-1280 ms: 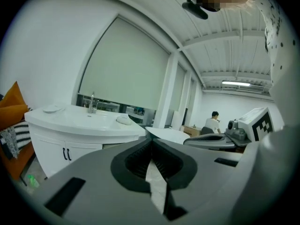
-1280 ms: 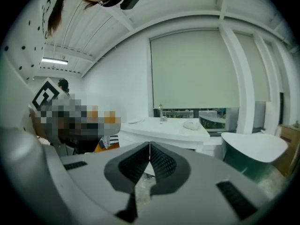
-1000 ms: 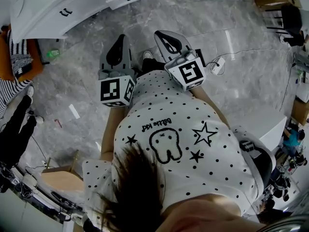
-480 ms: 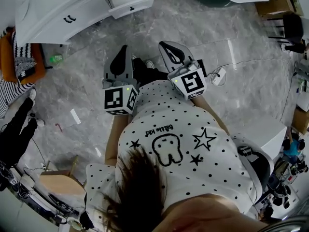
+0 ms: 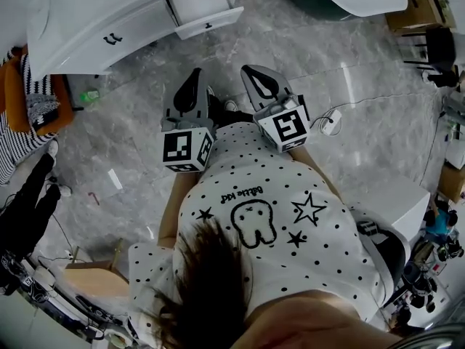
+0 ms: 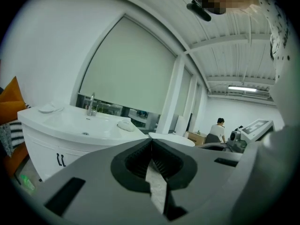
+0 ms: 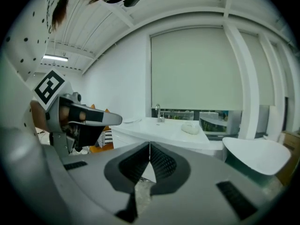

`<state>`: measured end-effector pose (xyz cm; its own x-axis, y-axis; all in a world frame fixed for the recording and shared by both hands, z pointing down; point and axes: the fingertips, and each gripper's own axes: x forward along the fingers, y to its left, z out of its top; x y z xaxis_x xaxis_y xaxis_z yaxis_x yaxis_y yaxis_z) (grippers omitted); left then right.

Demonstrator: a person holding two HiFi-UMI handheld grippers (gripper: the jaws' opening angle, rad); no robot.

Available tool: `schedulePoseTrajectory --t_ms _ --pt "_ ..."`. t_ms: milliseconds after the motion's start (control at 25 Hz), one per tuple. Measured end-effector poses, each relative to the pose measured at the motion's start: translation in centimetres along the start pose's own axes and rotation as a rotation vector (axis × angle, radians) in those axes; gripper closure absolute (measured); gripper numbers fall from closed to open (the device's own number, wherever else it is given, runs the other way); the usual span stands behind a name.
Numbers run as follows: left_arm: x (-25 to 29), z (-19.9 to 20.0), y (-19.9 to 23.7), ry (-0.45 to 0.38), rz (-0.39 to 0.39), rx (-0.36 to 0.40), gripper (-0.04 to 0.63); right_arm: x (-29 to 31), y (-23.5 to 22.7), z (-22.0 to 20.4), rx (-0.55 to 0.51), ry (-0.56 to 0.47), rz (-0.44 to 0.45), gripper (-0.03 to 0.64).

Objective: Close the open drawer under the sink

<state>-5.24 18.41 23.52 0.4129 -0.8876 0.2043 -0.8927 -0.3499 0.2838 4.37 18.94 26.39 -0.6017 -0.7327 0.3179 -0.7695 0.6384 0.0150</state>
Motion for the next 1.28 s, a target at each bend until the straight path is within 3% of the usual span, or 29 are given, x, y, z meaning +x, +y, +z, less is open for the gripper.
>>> schedulePoseTrajectory --t_ms 600,880,1280 --pt "2.4 1.2 7.1 0.014 0.008 -0.009 0.589 6.4 -0.3 0.9 0.025 0.024 -0.049 0.601" --pt "2.6 0.9 7.8 0.033 -0.010 -0.017 0.589 7.3 0.6 0.5 0.022 0.043 -0.041 0.601" --pt "4.8 0.1 7.1 0.075 -0.021 -0.032 0.589 6.9 -1.5 -0.8 0.055 0.087 -0.052 0.601"
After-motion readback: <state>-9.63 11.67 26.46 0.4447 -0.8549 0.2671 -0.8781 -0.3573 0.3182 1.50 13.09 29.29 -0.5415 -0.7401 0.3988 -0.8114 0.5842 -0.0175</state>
